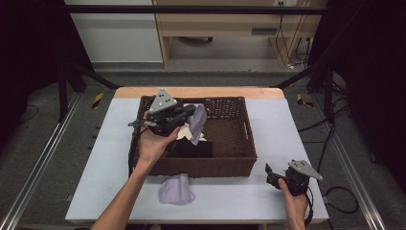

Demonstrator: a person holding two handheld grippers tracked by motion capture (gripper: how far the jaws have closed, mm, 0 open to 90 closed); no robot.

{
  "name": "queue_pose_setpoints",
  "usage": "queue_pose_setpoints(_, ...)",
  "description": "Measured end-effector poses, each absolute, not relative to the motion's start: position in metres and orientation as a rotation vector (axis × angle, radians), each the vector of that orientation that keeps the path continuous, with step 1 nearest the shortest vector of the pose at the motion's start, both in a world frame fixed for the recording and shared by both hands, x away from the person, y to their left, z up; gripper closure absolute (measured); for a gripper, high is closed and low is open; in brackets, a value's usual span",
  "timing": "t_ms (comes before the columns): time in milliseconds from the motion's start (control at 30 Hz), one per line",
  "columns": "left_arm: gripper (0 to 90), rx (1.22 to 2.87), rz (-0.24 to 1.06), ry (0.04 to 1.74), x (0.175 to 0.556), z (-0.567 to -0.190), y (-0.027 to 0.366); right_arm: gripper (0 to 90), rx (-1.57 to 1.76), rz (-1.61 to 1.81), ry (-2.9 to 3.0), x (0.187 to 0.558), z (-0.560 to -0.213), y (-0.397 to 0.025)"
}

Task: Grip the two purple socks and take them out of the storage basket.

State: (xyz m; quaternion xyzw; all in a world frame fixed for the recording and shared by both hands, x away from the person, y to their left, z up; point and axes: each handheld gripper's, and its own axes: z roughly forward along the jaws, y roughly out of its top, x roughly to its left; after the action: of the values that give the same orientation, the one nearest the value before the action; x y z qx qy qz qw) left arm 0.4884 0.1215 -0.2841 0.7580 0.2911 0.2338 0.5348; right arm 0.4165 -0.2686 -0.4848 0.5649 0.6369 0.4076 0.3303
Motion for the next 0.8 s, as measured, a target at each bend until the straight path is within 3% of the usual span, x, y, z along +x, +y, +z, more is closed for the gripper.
queue_pose_setpoints(800, 87.7, 1.721, 0.584, 0.549, 0.421, -0.235, 0.162, 4.0, 1.483, 1.067, 1.665, 0.417, -0.485, -0.269)
